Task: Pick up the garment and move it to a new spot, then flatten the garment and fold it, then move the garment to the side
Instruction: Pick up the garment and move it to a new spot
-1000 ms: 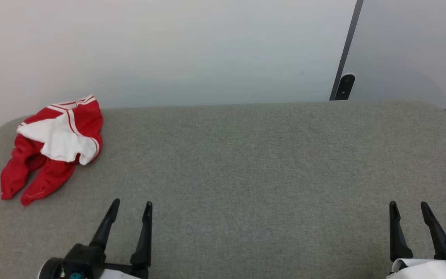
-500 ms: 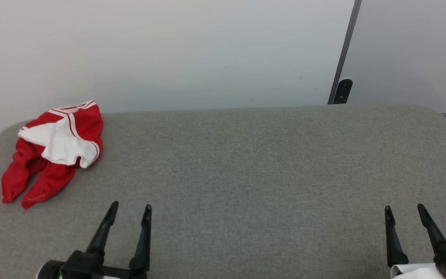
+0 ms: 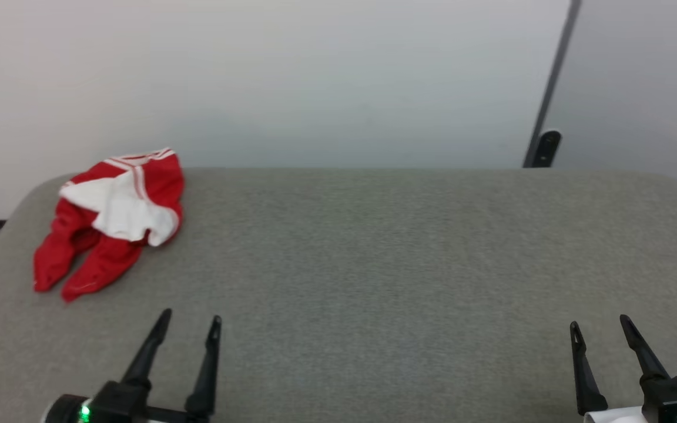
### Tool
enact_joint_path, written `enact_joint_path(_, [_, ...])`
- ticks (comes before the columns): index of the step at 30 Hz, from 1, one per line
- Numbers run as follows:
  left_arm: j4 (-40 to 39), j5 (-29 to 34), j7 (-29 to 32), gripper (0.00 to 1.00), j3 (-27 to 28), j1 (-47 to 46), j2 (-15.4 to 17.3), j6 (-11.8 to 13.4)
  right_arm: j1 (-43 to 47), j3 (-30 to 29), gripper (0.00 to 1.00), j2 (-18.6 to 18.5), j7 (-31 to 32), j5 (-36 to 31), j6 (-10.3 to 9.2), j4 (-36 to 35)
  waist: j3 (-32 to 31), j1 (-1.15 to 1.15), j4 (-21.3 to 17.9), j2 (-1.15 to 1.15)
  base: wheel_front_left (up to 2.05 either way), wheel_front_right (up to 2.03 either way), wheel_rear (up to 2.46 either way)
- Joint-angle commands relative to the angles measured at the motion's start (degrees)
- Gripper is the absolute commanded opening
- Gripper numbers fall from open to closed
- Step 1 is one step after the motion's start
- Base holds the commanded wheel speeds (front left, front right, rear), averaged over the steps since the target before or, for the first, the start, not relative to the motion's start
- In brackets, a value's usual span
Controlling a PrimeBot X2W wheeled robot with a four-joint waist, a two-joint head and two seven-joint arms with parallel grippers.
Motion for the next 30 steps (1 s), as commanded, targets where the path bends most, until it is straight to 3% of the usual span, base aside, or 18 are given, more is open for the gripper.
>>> enact_joint_path(1, [0.3,-0.5,0.0,1.00,0.6,-0.2,0.4,-0.1,0.2,0.4,1.00,-0.1,-0.1,0.3,0.02,0.1,-0.6,0.00,2.8,0.00,0.00,0.00,0.00])
enact_joint_path(11, [4.1,-4.1,0.0,1.00,4.7,-1.1,3.8,-0.8,-0.6,5.9,1.00,0.0,-0.1,2.2,0.02,1.5,-2.1,0.00,12.4,0.00,0.00,0.00,0.00])
enact_joint_path(18, [5.8,-7.4,0.0,1.00,6.3,-1.5,3.2,-0.9,-0.8,7.8,1.00,-0.1,-0.1,3.2,0.02,1.5,-2.1,0.00,16.5,0.00,0.00,0.00,0.00])
enact_joint_path(25, [8.0,-11.8,4.6,1.00,1.2,-9.3,7.4,-1.0,-1.6,8.1,1.00,-0.1,-0.1,1.6,0.02,1.3,0.3,0.00,15.3,0.00,0.00,0.00,0.00])
enact_joint_path(30, [8.6,-20.7,12.2,1.00,-3.6,-19.8,13.0,-1.0,-3.5,8.4,1.00,-0.1,0.1,-0.3,0.02,-0.2,5.4,0.00,11.6,0.00,0.00,0.00,0.00])
